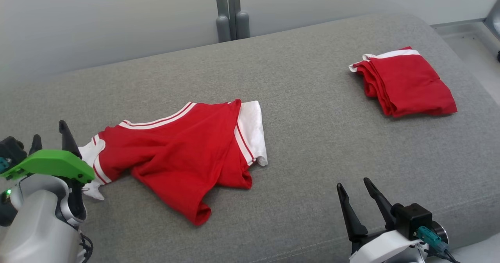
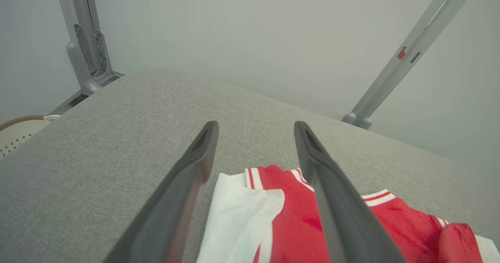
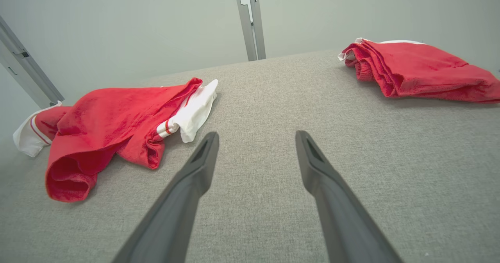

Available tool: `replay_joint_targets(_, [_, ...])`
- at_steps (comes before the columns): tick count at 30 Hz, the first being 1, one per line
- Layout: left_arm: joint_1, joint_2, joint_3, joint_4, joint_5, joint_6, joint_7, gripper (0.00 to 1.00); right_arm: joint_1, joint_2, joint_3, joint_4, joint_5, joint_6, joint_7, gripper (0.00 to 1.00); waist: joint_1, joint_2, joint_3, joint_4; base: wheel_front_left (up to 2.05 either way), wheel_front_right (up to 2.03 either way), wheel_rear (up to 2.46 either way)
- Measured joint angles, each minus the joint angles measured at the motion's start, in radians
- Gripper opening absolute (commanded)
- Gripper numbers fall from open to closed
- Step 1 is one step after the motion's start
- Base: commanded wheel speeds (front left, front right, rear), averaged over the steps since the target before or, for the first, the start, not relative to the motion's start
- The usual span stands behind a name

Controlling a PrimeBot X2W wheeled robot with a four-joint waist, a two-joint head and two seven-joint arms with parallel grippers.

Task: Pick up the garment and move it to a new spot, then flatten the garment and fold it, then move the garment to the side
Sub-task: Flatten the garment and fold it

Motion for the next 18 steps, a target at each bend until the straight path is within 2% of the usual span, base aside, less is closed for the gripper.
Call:
replay_joint_targets(2, [0.032,-0.011,0.017,-0.065,0.037,-0.011,-0.004,1.0,0.003,0.0,0.0,-0.002,0.0,0.0,0.002,1.0,0.0,0.0,-0.007,0.015,0.0,0.0,0.0])
replay_joint_targets(5, [0.114,-0.047,0.095,-0.225,0.107,-0.03,-0.007,1.0,0.01,0.0,0.001,-0.004,-0.001,0.0,0.004,1.0,0.0,0.0,-0.019,0.037,0.0,0.0,0.0])
replay_joint_targets(14, [0.462,-0.253,0.249,-0.635,0.376,-0.139,-0.007,1.0,0.03,0.0,0.01,-0.011,-0.004,0.0,0.015,1.0,0.0,0.0,-0.061,0.112,0.0,0.0,0.0])
replay_joint_targets(18, [0.525,-0.27,0.244,-0.672,0.427,-0.155,-0.007,1.0,0.031,0.0,0.018,-0.012,-0.004,0.0,0.017,1.0,0.0,0.0,-0.074,0.134,0.0,0.0,0.0])
